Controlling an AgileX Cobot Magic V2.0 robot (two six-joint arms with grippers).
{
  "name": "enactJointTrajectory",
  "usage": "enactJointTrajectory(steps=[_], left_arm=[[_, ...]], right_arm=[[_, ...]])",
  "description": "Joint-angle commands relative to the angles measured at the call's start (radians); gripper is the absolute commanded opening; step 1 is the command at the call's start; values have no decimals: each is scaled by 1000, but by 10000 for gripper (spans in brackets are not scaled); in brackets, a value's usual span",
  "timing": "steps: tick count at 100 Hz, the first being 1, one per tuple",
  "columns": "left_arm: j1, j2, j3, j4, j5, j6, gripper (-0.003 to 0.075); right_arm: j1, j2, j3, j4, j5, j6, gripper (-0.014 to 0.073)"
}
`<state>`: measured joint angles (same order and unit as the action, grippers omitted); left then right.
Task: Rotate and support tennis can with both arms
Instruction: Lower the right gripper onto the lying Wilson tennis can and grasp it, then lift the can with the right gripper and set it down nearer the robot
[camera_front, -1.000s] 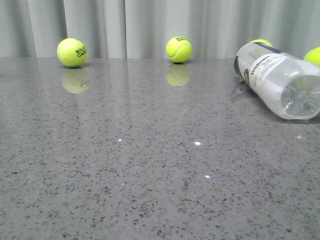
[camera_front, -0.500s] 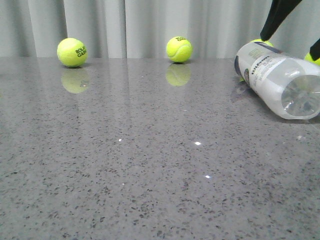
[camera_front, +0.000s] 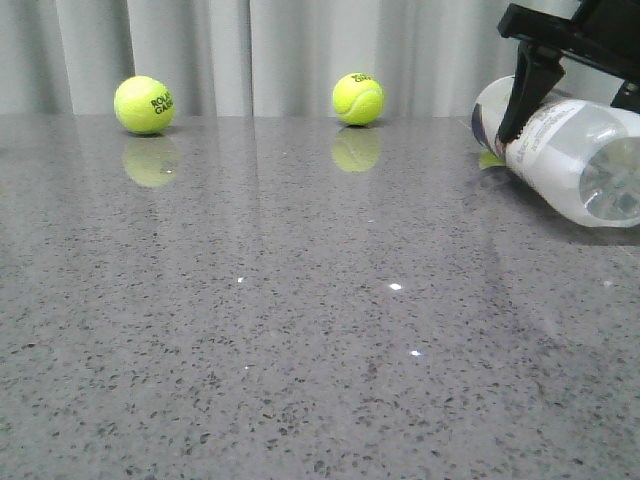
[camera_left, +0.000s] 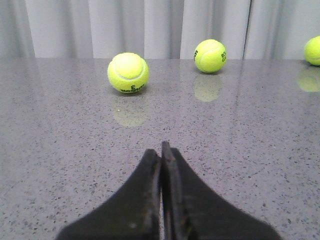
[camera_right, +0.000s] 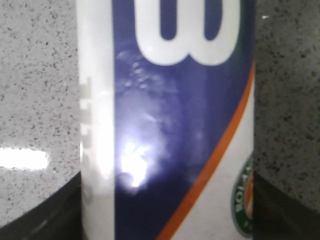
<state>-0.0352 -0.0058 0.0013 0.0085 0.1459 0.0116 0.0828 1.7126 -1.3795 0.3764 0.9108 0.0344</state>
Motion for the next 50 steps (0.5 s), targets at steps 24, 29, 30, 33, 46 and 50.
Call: enactJointTrajectory(steps=[24,29,30,33,46,50], left_arm=[[0,-33,45,0,-81,-12,-19],[0,-33,45,0,-81,-12,-19],[0,-33,45,0,-81,-12,-19],[0,-33,45,0,-81,-12,-19],[0,-33,45,0,-81,-12,-19],[0,-33,45,0,-81,-12,-19]], right_arm=[[106,-42,-241,14,175,-370,265],[143,-42,-263,1,193,-481,265],[154,-42,-268,-6,198,-516,265],[178,-42,-274,-16,204,-569,265],[283,-39,-275,-76,218,-854,265],[315,-36,-275,-83,219,-924,265]])
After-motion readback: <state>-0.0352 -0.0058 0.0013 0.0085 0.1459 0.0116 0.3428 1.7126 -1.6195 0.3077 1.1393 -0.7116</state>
